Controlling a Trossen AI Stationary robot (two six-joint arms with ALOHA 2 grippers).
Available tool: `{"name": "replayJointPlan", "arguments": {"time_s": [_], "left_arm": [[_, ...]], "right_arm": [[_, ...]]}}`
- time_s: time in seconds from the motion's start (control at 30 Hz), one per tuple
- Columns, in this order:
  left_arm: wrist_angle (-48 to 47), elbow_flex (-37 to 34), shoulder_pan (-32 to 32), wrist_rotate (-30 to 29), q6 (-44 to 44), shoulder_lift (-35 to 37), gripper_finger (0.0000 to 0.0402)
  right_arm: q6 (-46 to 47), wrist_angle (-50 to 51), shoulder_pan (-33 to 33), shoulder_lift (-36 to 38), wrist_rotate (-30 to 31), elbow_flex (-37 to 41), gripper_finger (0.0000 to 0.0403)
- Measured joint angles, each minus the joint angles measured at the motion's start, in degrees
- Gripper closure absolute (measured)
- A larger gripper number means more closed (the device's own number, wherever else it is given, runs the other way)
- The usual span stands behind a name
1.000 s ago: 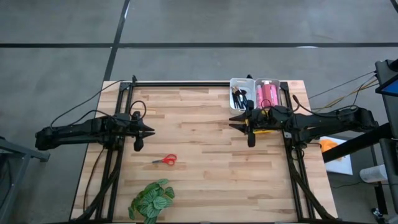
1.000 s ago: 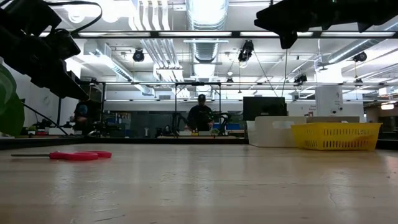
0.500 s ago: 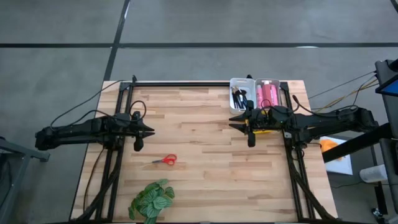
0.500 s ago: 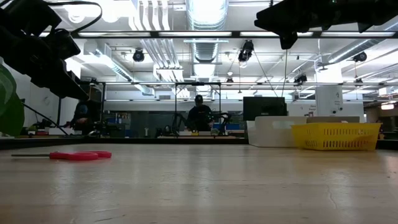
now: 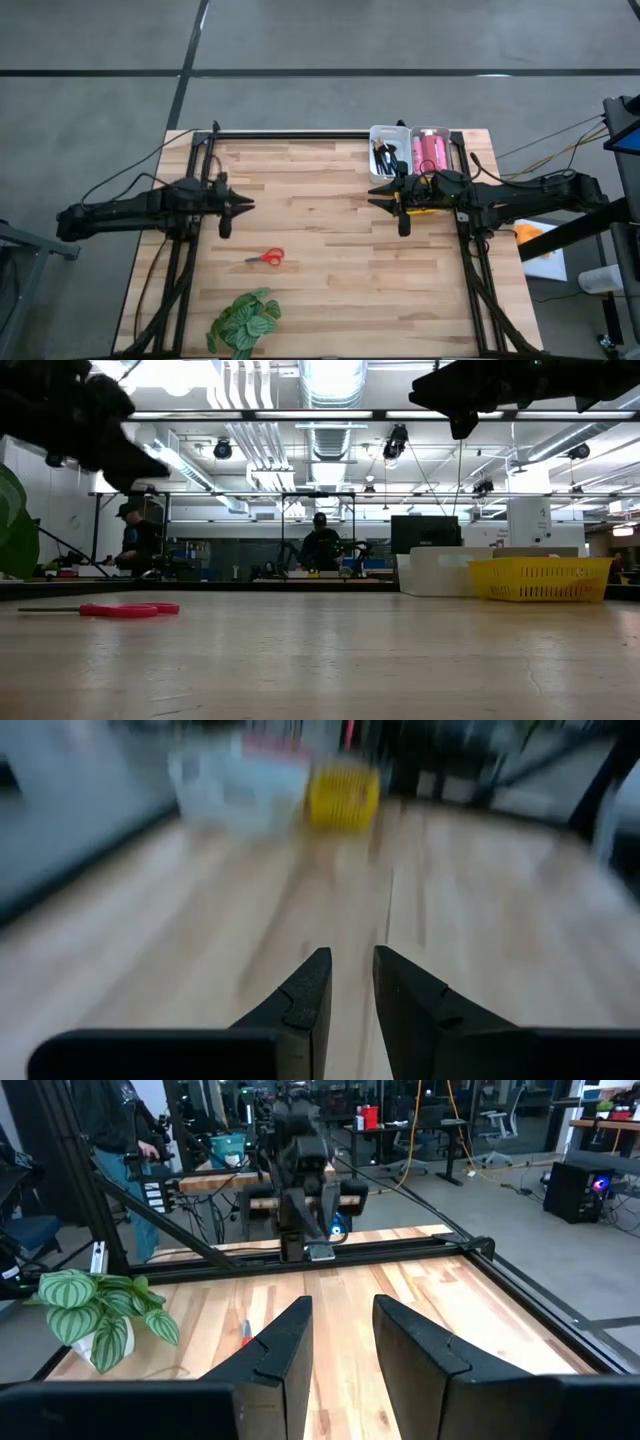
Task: Pick & Place Paint Supplies
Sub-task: Put the red scissors into the yellow bin
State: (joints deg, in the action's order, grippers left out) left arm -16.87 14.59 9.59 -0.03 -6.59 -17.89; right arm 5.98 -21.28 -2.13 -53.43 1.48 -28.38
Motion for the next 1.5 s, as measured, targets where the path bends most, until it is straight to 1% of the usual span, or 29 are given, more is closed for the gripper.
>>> {"name": "replayJointPlan", "arguments": {"time_s": [0.13, 0.2, 0.27, 0.3, 0.4, 0.43, 0.47, 0.53, 0.63, 0.77, 0.9, 1.1, 1.33, 1.4, 1.5], "left_arm": [[9.9, 0.0, 0.0, 0.0, 0.2, 0.0, 0.0321], [11.7, 0.0, 0.0, -0.9, 0.6, 0.0, 0.0321], [11.8, 0.0, 0.0, -1.8, -1.4, 0.0, 0.0321], [11.8, 0.0, 0.0, -1.9, -4.6, 0.0, 0.0321], [12.5, 0.0, 0.1, -2.1, -21.5, 0.0, 0.0321], [13.0, 0.2, 0.2, -2.2, -22.9, -0.1, 0.0321], [12.5, 0.7, 0.3, -1.7, -22.0, -0.6, 0.0321], [10.6, 1.8, 0.1, 2.2, -17.2, -1.9, 0.0321], [8.0, 4.3, 0.1, 6.8, -13.9, -6.3, 0.0321], [3.1, 8.4, 0.1, 7.1, -11.4, -14.3, 0.0321], [2.8, 12.2, -0.1, 7.6, -10.6, -23.5, 0.0321], [1.2, 17.9, -1.9, 12.7, -2.8, -36.9, 0.0321], [-5.4, 21.6, -6.6, 13.2, 1.8, -48.8, 0.0321], [-6.0, 21.7, -8.5, 13.0, 3.4, -51.4, 0.0321], [-5.8, 21.7, -11.2, 11.1, 3.6, -54.8, 0.0321]], "right_arm": [[0.0, 0.0, 0.0, 0.0, 0.0, 0.0, 0.0296], [0.0, 0.0, 0.0, 0.0, 0.0, 0.0, 0.0296], [0.0, 0.0, 0.0, 0.0, 0.0, 0.0, 0.0296], [0.0, 0.0, 0.0, 0.0, 0.0, 0.0, 0.0296], [0.0, 0.0, 0.0, 0.0, 0.0, 0.0, 0.0296], [0.0, 0.0, 0.0, 0.0, 0.0, 0.0, 0.0296], [0.0, 0.0, 0.0, 0.0, 0.0, 0.0, 0.0296], [0.0, 0.0, 0.0, 0.0, 0.0, 0.0, 0.0296], [0.0, 0.0, 0.0, 0.0, 0.0, 0.0, 0.0296], [0.0, 0.0, 0.0, 0.0, 0.0, 0.0, 0.0296], [0.0, 0.0, 0.0, 0.0, 0.0, 0.0, 0.0296], [0.0, 0.0, 0.0, 0.0, 0.0, 0.0, 0.0296], [0.0, 0.0, 0.0, 0.0, 0.0, 0.0, 0.0296], [0.0, 0.0, 0.0, 0.0, 0.0, 0.0, 0.0296], [0.0, 0.0, 0.0, 0.0, 0.0, 0.0, 0.0296]]}}
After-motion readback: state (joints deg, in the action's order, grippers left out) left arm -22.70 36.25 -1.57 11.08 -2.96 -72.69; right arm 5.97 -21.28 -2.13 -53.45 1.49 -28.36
